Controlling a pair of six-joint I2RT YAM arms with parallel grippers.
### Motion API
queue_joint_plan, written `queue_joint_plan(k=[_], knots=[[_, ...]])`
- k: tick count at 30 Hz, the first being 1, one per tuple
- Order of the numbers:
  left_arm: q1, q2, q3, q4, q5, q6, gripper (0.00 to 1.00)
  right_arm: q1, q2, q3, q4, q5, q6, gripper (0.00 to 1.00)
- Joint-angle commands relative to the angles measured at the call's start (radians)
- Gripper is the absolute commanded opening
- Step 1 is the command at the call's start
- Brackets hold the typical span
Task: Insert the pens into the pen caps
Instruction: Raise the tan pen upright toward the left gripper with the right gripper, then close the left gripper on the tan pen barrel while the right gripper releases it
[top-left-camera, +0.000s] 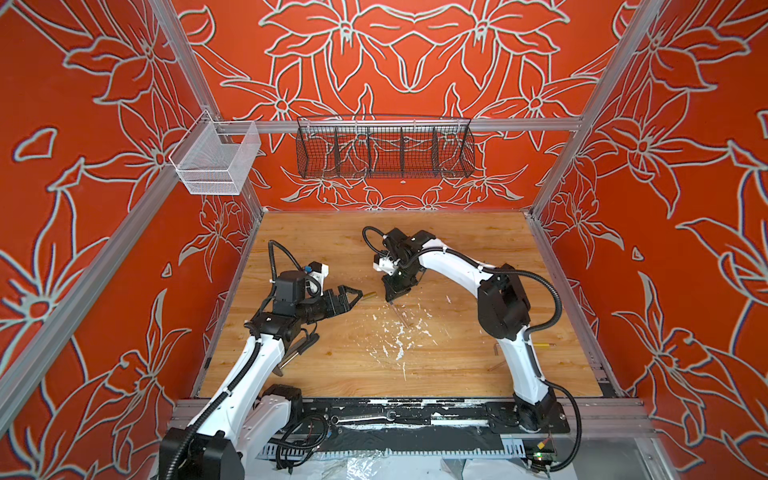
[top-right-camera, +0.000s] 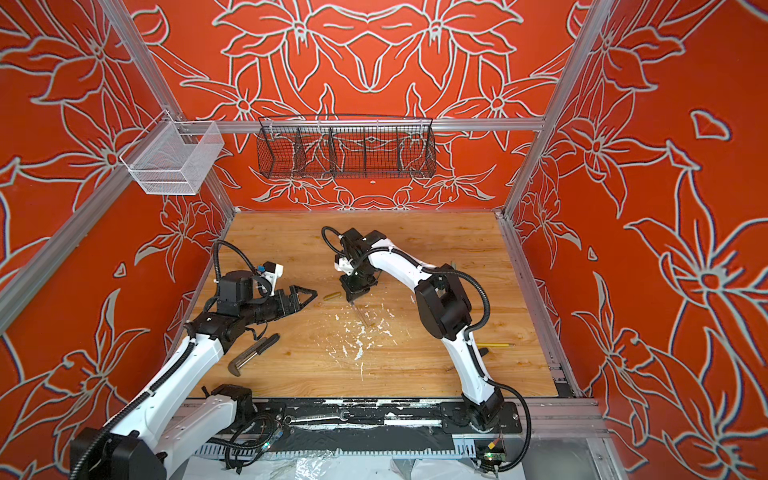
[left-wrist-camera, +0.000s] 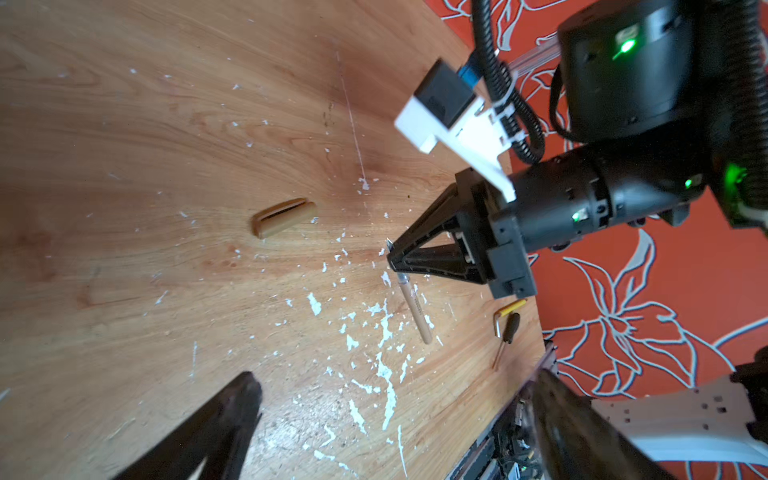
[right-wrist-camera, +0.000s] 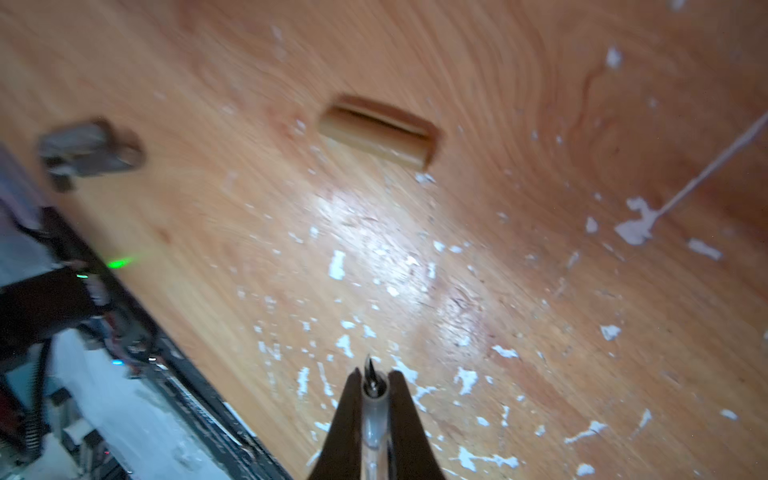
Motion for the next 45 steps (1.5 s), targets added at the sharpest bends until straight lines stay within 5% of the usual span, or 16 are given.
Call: queue_joint_plan(k=[1, 9, 16, 19, 23, 27, 31, 37, 45], knots=[[-0.015, -0.013, -0.016, 0.116, 0.065, -0.038, 0.98, -0.019, -0.069, 0.055, 0.066, -0.202, 0.067, 0.09], [-0.049, 0.036, -0.025, 0.240, 0.082, -0.072, 0.82, -0.027, -0.151, 0.008, 0.358, -0.457, 0.259, 0.08], [-0.056, 0.110, -0.025, 0.389, 0.149, -0.146, 0.47, -0.027, -0.241, -0.194, 0.796, -0.536, 0.511, 0.08], [-0.060, 0.122, -0.020, 0.407, 0.159, -0.155, 0.31, -0.028, -0.256, -0.225, 0.848, -0.519, 0.539, 0.07], [-0.060, 0.122, -0.020, 0.404, 0.158, -0.156, 0.10, -0.028, -0.267, -0.232, 0.855, -0.482, 0.536, 0.06], [-0.060, 0.103, -0.020, 0.361, 0.137, -0.144, 0.01, -0.029, -0.269, -0.233, 0.844, -0.453, 0.531, 0.06], [-0.058, 0.064, -0.002, 0.181, 0.035, -0.108, 0.00, -0.039, -0.238, -0.214, 0.781, -0.442, 0.519, 0.15], [-0.027, -0.048, 0.038, -0.206, -0.261, -0.071, 0.00, -0.043, -0.121, -0.098, 0.549, -0.375, 0.374, 0.46], [0.026, -0.200, 0.039, -0.367, -0.300, -0.059, 0.00, -0.043, 0.145, 0.213, 0.216, -0.262, 0.212, 0.58]])
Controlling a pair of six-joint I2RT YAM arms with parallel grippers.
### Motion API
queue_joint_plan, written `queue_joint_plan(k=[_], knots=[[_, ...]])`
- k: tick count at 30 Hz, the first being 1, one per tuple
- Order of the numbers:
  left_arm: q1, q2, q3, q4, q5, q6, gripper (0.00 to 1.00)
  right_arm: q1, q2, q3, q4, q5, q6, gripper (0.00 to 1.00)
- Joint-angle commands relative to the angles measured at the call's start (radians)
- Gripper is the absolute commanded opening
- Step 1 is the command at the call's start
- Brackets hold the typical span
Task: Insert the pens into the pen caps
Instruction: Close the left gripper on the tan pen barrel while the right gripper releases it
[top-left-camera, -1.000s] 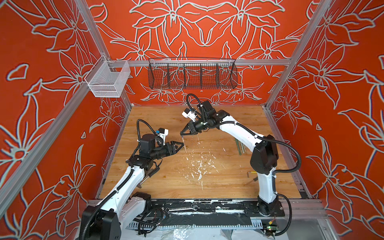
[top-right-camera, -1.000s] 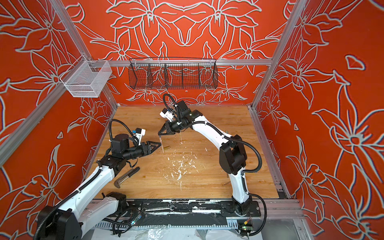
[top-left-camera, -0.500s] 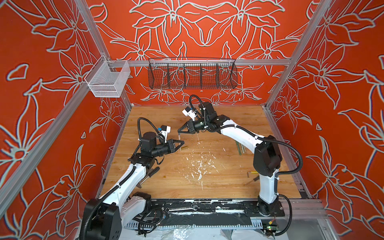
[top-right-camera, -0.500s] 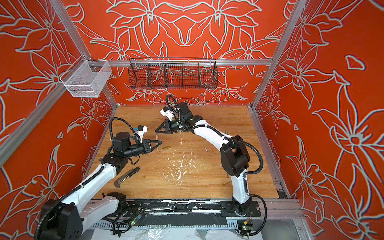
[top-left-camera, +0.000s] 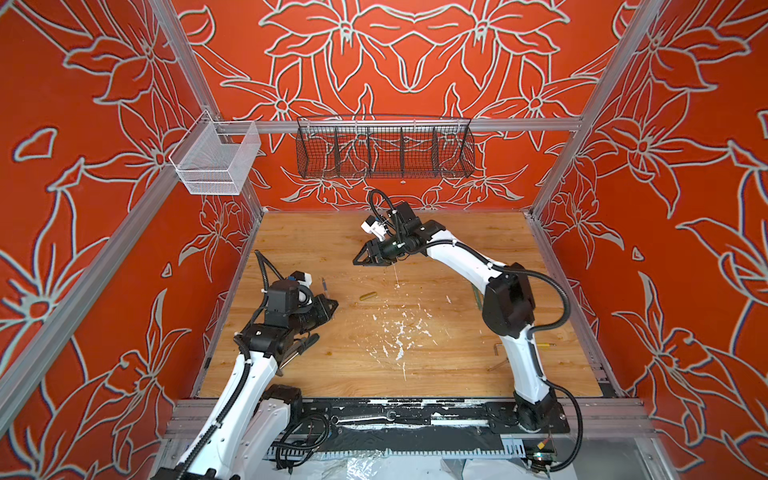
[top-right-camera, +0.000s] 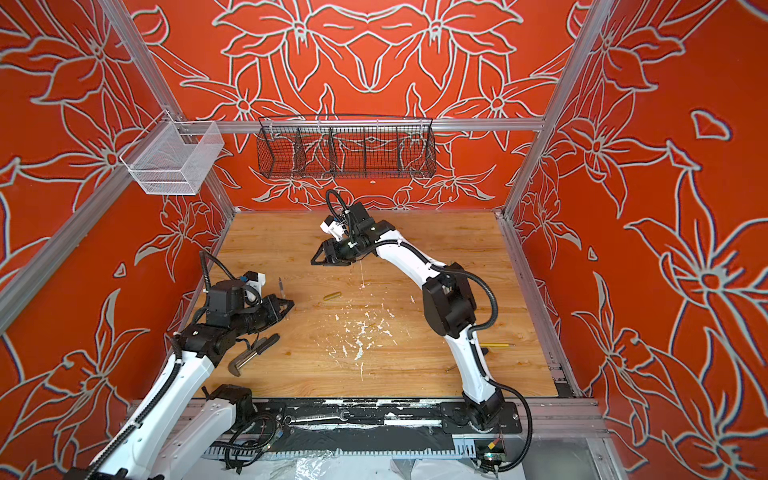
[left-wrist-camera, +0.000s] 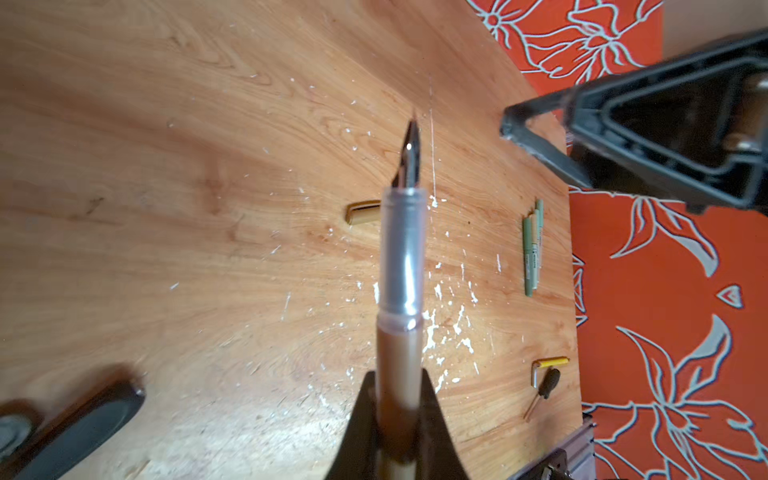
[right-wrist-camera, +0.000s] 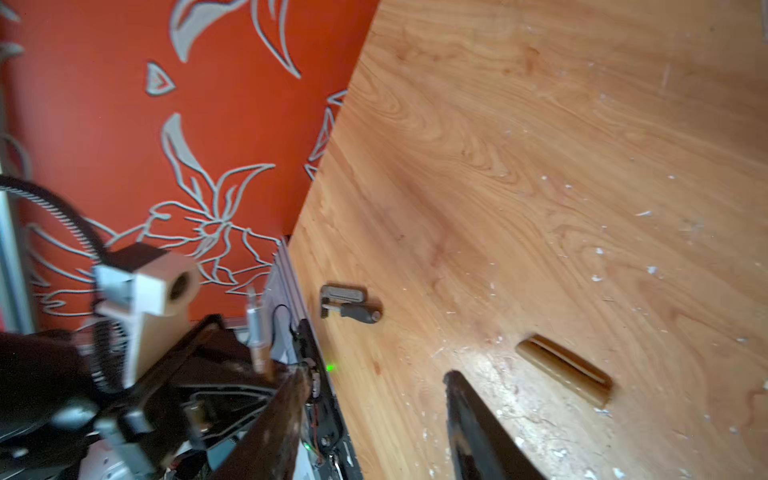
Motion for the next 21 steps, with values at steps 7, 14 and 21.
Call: queue_joint_plan(k=[7, 14, 21], knots=[[0.011, -0.045, 0.038, -0.117, -0.021, 0.025, 0.00, 0.004, 0.254, 0.282, -0.348, 0.117, -0.156, 0.61], [0.011, -0.011, 0.047, -0.106, -0.002, 0.049, 0.00, 0.010, 0.313, 0.309, -0.441, 0.140, -0.203, 0.62], [0.012, 0.025, 0.056, -0.087, 0.004, 0.064, 0.00, 0.025, 0.307, 0.260, -0.513, 0.166, -0.281, 0.62]])
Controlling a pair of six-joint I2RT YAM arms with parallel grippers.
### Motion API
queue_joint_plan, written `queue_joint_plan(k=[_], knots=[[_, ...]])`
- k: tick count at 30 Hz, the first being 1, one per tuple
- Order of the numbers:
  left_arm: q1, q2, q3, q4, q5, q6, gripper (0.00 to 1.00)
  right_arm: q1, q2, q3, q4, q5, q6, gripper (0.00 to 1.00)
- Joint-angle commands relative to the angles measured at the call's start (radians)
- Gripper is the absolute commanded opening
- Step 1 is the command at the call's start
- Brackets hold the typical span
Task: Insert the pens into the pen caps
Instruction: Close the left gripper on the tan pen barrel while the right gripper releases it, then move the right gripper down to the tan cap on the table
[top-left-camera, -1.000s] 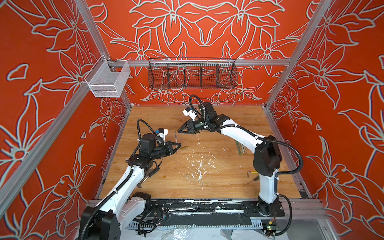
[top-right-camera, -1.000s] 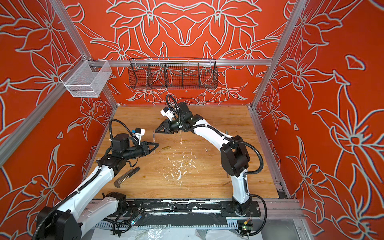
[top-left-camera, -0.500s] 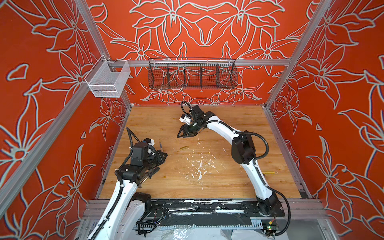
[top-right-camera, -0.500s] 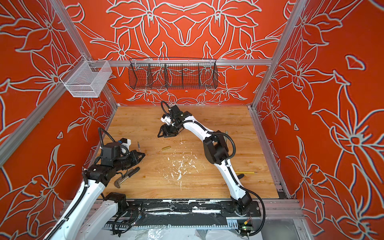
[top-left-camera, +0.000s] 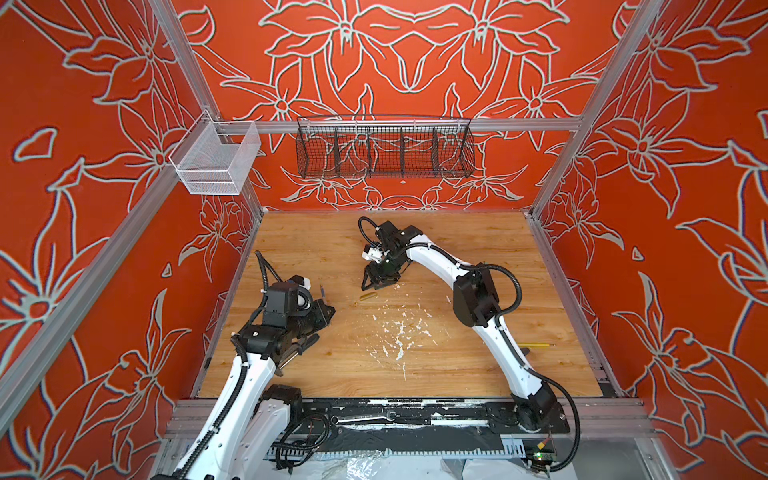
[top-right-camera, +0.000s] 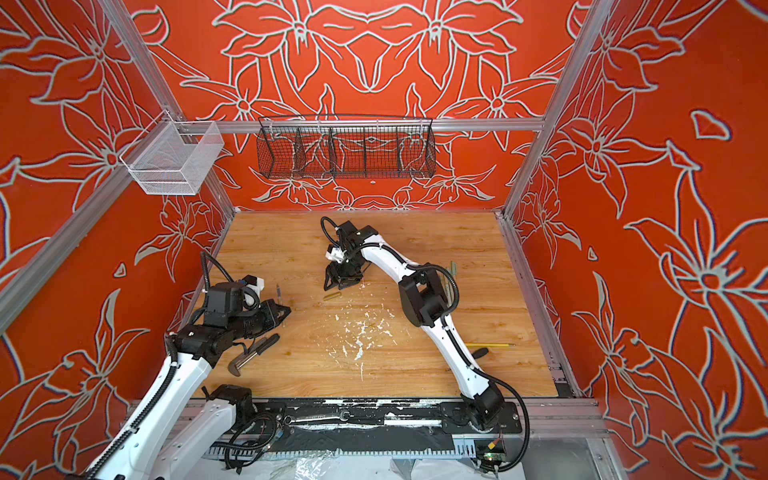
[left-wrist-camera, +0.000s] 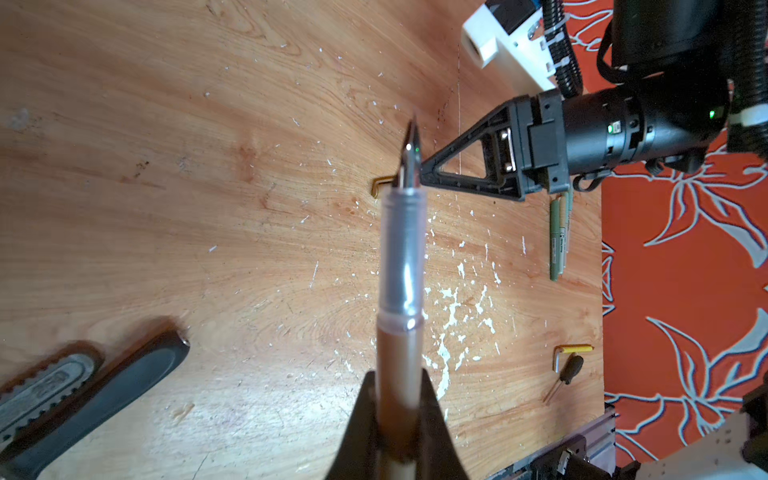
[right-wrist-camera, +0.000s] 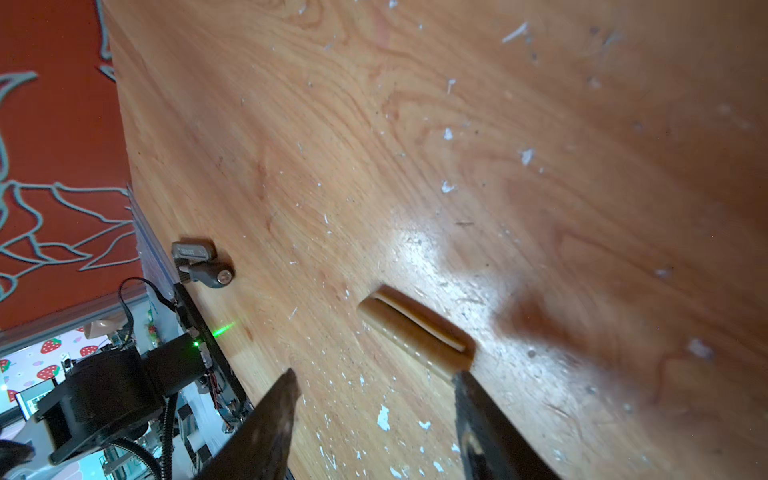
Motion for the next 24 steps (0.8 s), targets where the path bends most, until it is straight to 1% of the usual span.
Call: queue_joint_plan(k=[1, 6, 9, 17, 21, 24], knots=[[0.007, 0.013, 0.022, 0.012, 0.014, 0.020, 0.00, 0.016, 0.008, -0.027, -0.068, 0.030, -0.077, 0.62], [0.007, 0.028, 0.023, 0.023, 0.023, 0.018, 0.00, 0.025, 0.002, -0.034, -0.073, 0.028, -0.097, 0.62], [0.007, 0.027, 0.024, 0.022, 0.021, 0.020, 0.00, 0.028, 0.006, -0.027, -0.071, 0.048, -0.098, 0.62], [0.010, 0.016, 0.036, -0.004, 0.011, 0.027, 0.00, 0.019, 0.059, 0.060, -0.107, 0.189, -0.068, 0.62], [0.009, -0.002, 0.035, -0.022, 0.002, 0.030, 0.00, 0.012, 0.076, 0.083, -0.086, 0.157, -0.064, 0.63], [0.011, -0.011, 0.033, -0.020, -0.003, 0.028, 0.00, 0.012, 0.097, 0.089, -0.059, 0.078, -0.067, 0.63]])
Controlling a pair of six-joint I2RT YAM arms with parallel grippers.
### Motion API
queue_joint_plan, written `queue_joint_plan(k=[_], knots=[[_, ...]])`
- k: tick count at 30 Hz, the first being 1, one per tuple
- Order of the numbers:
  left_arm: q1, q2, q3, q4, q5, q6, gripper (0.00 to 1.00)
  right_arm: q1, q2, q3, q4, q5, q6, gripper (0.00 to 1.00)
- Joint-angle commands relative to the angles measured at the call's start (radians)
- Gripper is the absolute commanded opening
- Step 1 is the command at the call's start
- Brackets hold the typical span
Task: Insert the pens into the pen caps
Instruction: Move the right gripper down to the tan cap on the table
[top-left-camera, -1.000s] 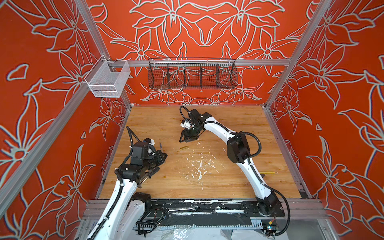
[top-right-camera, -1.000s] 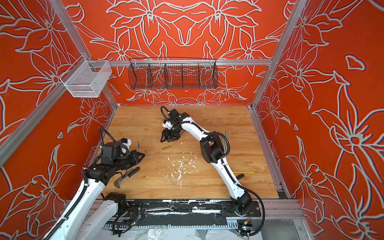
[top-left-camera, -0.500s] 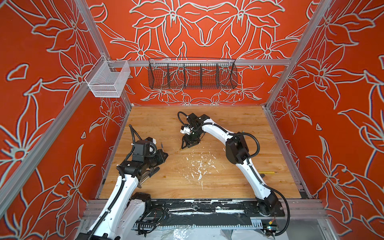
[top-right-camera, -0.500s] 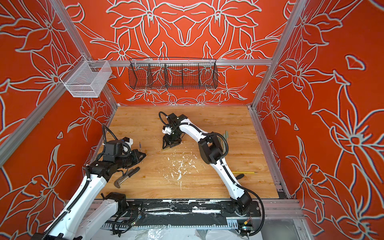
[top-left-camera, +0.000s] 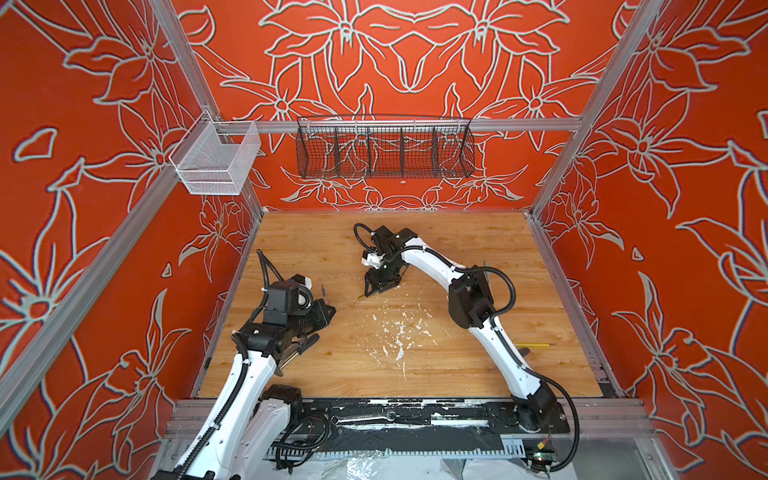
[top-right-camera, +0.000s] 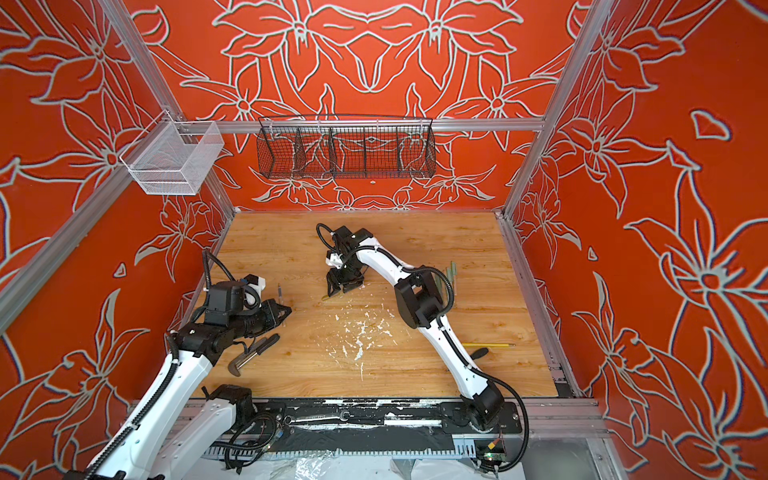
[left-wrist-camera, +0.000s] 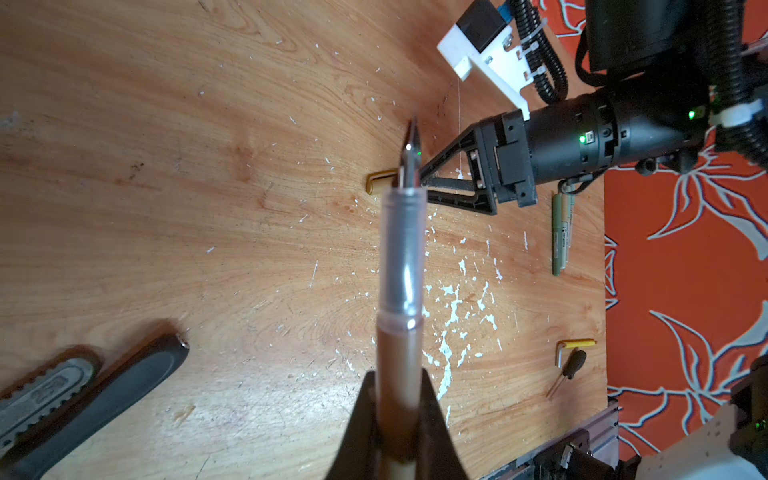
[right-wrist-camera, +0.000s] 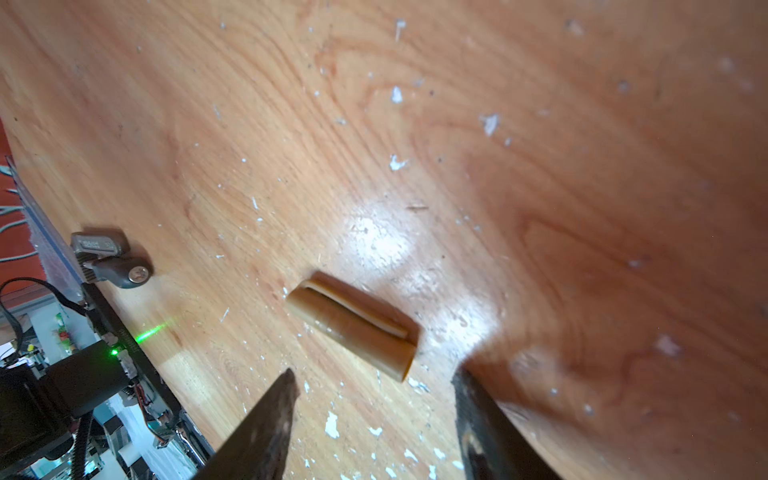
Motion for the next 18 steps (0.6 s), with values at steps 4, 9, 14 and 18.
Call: queue_joint_plan(k=[4, 9, 14, 18], knots=[[0.009, -0.003, 0.031, -0.014, -0.003, 0.015, 0.00, -0.005, 0.066, 0.012, 0.027, -0.142, -0.016, 0.63], [0.009, 0.002, 0.027, -0.006, 0.000, 0.015, 0.00, 0.005, 0.044, -0.031, 0.031, -0.201, -0.046, 0.62], [0.009, 0.006, 0.022, 0.003, 0.004, 0.014, 0.00, 0.014, 0.012, -0.065, 0.011, -0.195, -0.073, 0.60], [0.009, 0.000, 0.018, 0.004, 0.002, 0.014, 0.00, 0.013, -0.005, -0.043, 0.008, -0.095, -0.067, 0.60]])
